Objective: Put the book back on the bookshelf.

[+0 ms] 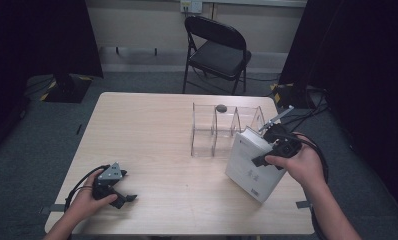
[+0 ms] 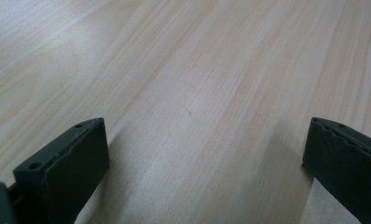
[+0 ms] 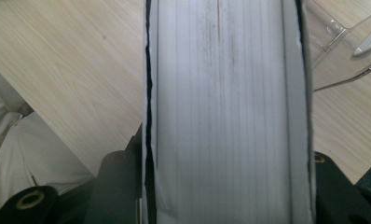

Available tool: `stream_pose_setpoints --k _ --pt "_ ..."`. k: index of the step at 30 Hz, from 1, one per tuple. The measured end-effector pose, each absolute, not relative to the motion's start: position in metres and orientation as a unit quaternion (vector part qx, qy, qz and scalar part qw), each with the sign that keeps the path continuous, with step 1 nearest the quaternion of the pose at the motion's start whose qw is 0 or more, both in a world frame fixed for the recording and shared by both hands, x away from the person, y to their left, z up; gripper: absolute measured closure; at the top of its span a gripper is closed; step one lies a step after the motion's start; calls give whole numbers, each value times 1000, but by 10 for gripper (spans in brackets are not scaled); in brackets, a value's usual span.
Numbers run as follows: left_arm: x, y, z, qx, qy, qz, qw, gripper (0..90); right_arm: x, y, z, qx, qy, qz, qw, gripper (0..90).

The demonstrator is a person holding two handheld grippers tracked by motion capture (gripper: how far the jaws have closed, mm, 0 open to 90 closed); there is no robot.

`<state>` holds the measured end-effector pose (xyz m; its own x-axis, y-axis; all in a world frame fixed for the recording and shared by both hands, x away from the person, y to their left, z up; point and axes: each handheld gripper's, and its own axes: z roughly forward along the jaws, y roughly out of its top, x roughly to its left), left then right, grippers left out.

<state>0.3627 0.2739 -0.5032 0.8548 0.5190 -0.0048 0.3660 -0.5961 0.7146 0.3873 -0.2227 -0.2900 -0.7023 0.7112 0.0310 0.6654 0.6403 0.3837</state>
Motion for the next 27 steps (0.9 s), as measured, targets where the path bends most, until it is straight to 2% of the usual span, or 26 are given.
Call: stream_pose_setpoints --k 27 --pt "363 274 -503 888 249 102 374 0 392 -242 -293 420 887 183 63 523"
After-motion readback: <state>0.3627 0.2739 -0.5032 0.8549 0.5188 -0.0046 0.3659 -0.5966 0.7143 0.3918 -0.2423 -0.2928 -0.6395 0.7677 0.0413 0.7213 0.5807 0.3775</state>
